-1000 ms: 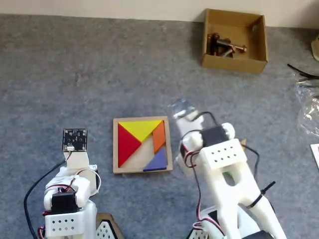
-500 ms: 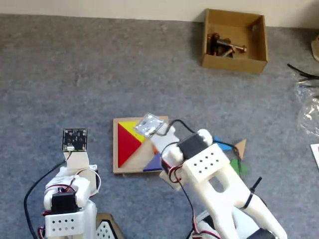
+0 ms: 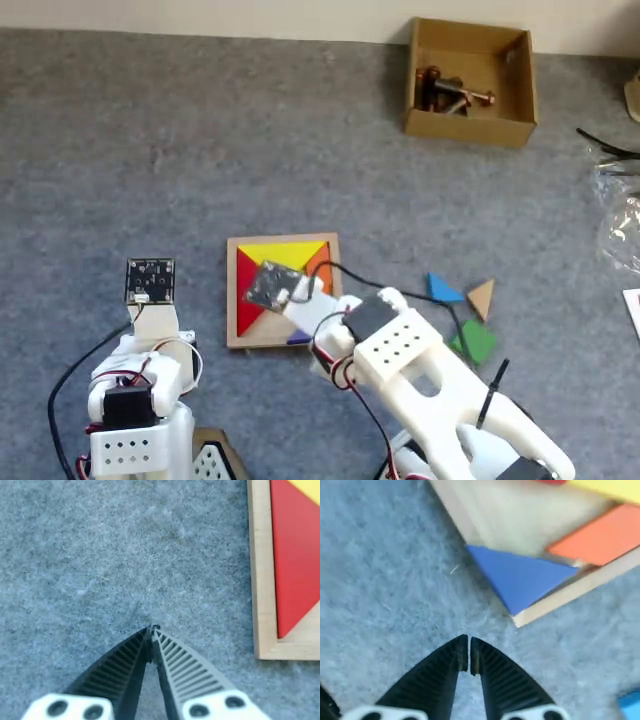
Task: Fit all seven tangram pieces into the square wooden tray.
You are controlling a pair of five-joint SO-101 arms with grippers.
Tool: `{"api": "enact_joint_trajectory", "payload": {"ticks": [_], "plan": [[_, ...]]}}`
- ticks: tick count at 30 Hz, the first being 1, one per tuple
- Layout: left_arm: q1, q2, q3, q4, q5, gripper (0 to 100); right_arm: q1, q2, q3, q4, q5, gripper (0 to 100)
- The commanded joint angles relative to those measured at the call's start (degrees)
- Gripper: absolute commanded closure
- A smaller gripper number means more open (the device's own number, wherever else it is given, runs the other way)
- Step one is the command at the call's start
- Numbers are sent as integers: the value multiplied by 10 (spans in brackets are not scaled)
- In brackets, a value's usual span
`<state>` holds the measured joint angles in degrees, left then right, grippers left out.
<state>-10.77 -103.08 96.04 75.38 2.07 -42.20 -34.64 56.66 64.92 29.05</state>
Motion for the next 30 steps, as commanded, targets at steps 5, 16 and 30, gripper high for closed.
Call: {"api": "enact_joint_trajectory", "payload": {"ticks": [5,16,30], "plan": [[-5,4,12,4,1,995,-28,0,-1,-19,-12,993],[-5,4,12,4,1,995,-64,1,4,-72,-16,993],[-5,4,12,4,1,995,-73,2,5,-128,-56,993]]}}
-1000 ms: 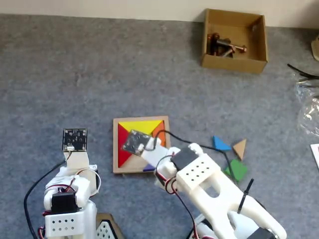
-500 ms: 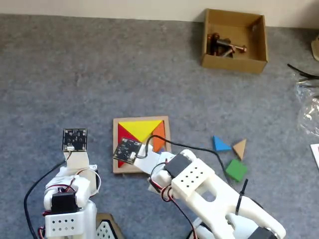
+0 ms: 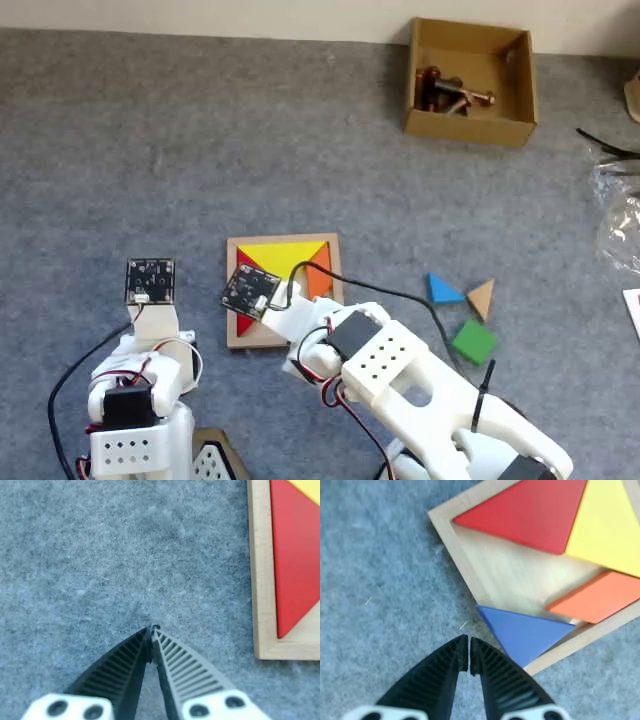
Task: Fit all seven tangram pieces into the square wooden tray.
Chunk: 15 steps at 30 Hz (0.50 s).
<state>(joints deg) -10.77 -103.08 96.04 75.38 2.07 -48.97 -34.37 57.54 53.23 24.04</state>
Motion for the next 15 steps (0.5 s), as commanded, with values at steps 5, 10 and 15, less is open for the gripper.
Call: {"api": "enact_joint_trajectory", "payload": {"ticks": [5,10,15], "plan": [[-5,4,12,4,1,995,-5,0,-4,-12,-6,993],[-5,4,12,4,1,995,-5,0,-4,-36,-27,993],[-5,4,12,4,1,995,-15,0,-4,-47,-45,993]]}}
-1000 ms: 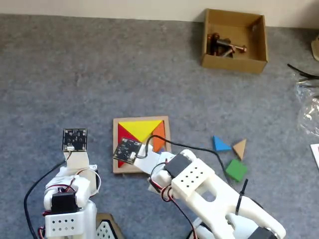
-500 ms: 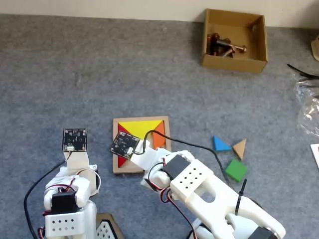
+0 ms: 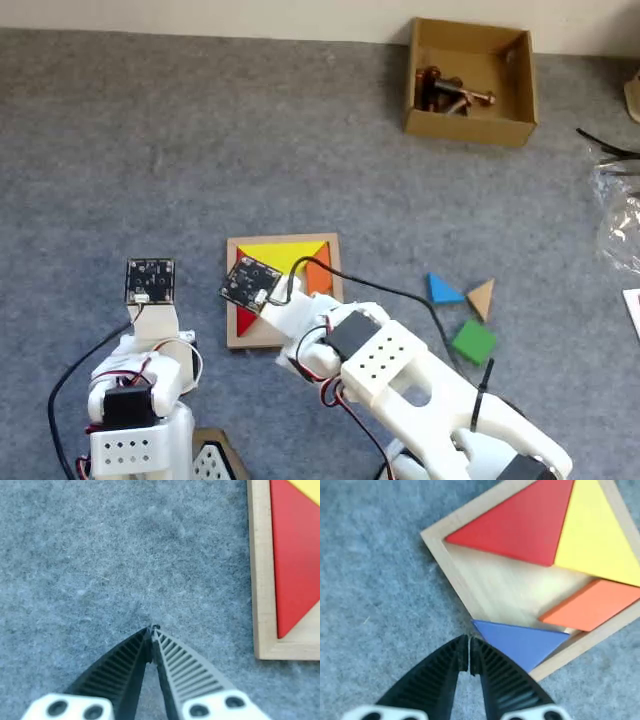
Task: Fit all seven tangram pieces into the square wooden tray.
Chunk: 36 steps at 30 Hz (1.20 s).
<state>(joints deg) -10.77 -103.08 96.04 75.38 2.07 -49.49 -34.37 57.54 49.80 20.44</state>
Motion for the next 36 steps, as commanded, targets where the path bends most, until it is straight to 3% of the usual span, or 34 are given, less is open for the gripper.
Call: {"api": "enact_joint_trajectory", "payload": {"ticks": [1,22,36], "plan": [[-5,4,12,4,1,995,-9,0,-5,-13,-10,993],[-5,4,12,4,1,995,-6,103,-10,-46,-7,993],[-5,4,12,4,1,995,62,107,-22,-59,18,993]]}}
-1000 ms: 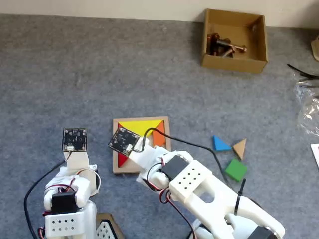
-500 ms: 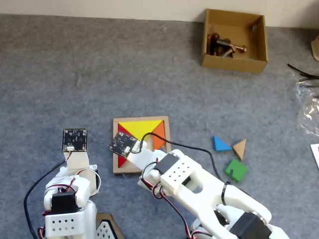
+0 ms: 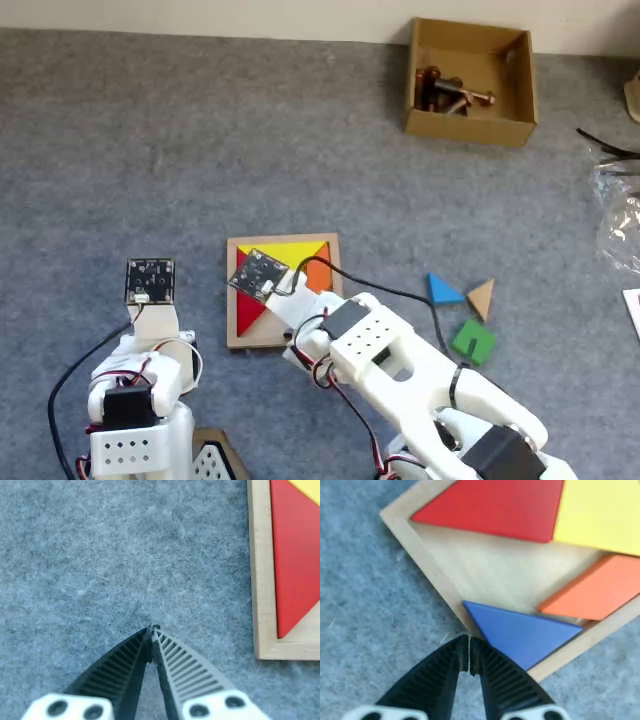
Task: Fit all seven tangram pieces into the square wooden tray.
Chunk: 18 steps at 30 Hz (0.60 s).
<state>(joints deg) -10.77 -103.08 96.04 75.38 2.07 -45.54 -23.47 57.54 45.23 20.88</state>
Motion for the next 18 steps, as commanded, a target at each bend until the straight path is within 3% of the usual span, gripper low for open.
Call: {"api": "enact_joint_trajectory", "payload": {"ticks": [1,18], "plan": [[-5,4,12,4,1,995,33,-2,-22,-22,13,993],[-5,4,12,4,1,995,96,-2,-18,-32,18,993]]}}
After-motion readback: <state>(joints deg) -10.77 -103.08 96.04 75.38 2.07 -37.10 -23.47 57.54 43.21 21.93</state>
